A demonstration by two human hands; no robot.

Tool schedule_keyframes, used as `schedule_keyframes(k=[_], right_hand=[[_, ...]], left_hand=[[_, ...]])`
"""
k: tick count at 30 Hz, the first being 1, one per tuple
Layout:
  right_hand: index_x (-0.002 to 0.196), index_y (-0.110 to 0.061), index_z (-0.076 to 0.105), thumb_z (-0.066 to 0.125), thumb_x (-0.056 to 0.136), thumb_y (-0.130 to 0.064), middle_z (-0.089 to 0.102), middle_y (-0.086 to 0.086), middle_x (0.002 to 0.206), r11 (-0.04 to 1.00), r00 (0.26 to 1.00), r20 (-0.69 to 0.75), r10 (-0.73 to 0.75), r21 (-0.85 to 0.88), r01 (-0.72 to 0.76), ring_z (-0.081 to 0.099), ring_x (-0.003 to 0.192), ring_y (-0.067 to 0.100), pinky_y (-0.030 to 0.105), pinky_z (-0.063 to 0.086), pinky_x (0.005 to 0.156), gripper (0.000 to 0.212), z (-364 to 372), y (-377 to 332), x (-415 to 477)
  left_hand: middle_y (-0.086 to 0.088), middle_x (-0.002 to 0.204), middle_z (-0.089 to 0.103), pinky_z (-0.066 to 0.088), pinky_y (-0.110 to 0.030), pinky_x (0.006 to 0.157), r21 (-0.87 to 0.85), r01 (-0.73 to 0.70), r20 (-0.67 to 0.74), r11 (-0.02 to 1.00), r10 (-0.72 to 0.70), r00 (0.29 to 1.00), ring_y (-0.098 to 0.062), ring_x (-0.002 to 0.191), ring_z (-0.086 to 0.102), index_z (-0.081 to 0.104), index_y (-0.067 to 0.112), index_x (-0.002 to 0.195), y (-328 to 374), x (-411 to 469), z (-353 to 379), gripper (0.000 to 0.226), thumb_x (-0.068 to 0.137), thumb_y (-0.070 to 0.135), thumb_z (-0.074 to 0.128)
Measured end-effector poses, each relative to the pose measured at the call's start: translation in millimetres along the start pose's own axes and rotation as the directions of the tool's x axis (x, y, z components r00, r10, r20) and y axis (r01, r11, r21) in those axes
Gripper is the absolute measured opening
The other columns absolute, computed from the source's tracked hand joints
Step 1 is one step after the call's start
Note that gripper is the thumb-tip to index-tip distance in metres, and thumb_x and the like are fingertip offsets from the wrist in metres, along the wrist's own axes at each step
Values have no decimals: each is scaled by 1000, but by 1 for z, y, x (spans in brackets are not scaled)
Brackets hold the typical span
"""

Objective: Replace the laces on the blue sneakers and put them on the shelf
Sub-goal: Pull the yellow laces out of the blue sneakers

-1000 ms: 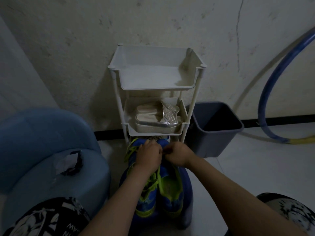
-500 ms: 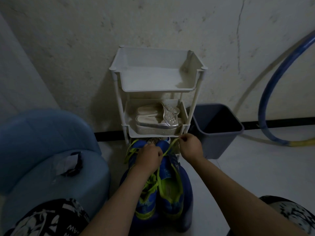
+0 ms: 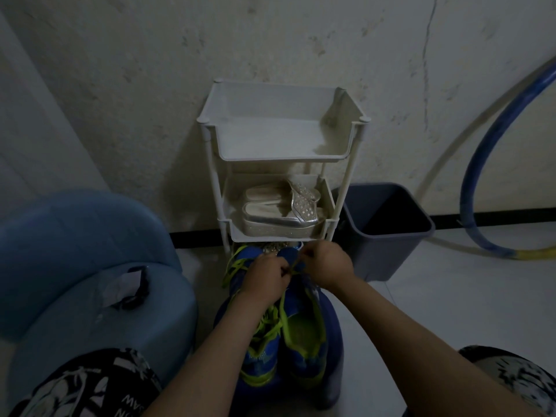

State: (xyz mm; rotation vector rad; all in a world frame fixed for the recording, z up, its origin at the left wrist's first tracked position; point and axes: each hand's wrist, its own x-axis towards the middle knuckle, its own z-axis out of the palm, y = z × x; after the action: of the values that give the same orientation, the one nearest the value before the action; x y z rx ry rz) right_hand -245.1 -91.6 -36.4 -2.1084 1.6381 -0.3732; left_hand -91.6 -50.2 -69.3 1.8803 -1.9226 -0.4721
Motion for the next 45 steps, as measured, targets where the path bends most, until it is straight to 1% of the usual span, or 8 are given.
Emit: schedule_keyframes(k=[3, 6, 14, 17, 22, 32, 39, 45], right_hand=[[96, -21, 70, 52, 97, -29, 69, -2, 93, 939, 928, -302, 220, 323, -117, 65, 82, 17, 41, 57, 75, 20, -11, 3, 1], [96, -23, 69, 51, 98, -28, 70, 0, 95, 904, 903, -318, 289, 401, -148, 66, 82, 16, 45, 58, 76, 19, -21, 8, 4], [142, -30, 49, 63, 82, -15, 43, -5, 149, 983, 982, -68, -178, 36, 181, 53, 125, 19, 36, 52, 94, 64, -6, -3, -5], [124, -33, 65, 61, 87, -22, 65, -2, 126, 977, 962, 184, -204, -28, 212, 60, 114, 19, 32, 51, 92, 40, 0, -9, -5], [96, -24, 74, 59, 92, -33, 70, 0, 96, 978, 978, 195, -67, -182, 104, 65, 87, 17, 36, 56, 77, 18, 2, -3, 1], [93, -21, 66, 50, 99, -25, 66, 0, 99, 905, 910, -324, 259, 412, -111, 61, 82, 15, 38, 54, 75, 18, -13, 3, 1], [136, -29, 56, 62, 83, -15, 52, -4, 141, 979, 994, -59, -90, 178, 99, 53, 124, 17, 29, 47, 97, 55, -6, -3, -1], [99, -26, 74, 59, 91, -40, 70, 1, 97, 975, 972, 223, -79, -187, 122, 66, 91, 20, 32, 53, 75, 22, 7, -1, 2]], left_hand=[[-3, 100, 59, 51, -35, 82, -26, 17, 1, 1000, -17, 1000, -19, 97, 55, 72, 18, 91, -1, 0, 1, 9, 88, 22, 64], [-3, 99, 58, 51, -33, 81, -41, 27, -7, 999, -28, 1000, -17, 96, 54, 72, 18, 90, -2, 0, 3, 12, 91, 23, 61], [-6, 106, 60, 52, -40, 82, 3, -46, -27, 999, 46, 999, -23, 100, 55, 71, 14, 95, -1, 0, 4, 13, 90, 22, 63], [-7, 108, 60, 52, -41, 85, -12, -25, -17, 1000, 25, 1000, -24, 102, 55, 72, 14, 102, -4, 1, 4, 17, 87, 19, 64], [-3, 98, 60, 52, -37, 82, -50, -9, -30, 999, 8, 1000, -18, 94, 56, 74, 16, 94, -2, 0, 3, 12, 85, 19, 66], [-3, 96, 58, 52, -34, 79, -90, 16, -20, 996, -18, 1000, -19, 88, 59, 73, 17, 87, -7, 2, 8, 14, 91, 25, 62], [-7, 108, 58, 45, -35, 85, 22, -69, -56, 997, 70, 996, -23, 106, 49, 70, 13, 95, -6, 0, 9, 14, 92, 23, 60], [-5, 108, 60, 46, -36, 88, 25, -63, -56, 998, 65, 996, -23, 106, 49, 72, 16, 100, -5, -1, 7, 17, 90, 19, 60]])
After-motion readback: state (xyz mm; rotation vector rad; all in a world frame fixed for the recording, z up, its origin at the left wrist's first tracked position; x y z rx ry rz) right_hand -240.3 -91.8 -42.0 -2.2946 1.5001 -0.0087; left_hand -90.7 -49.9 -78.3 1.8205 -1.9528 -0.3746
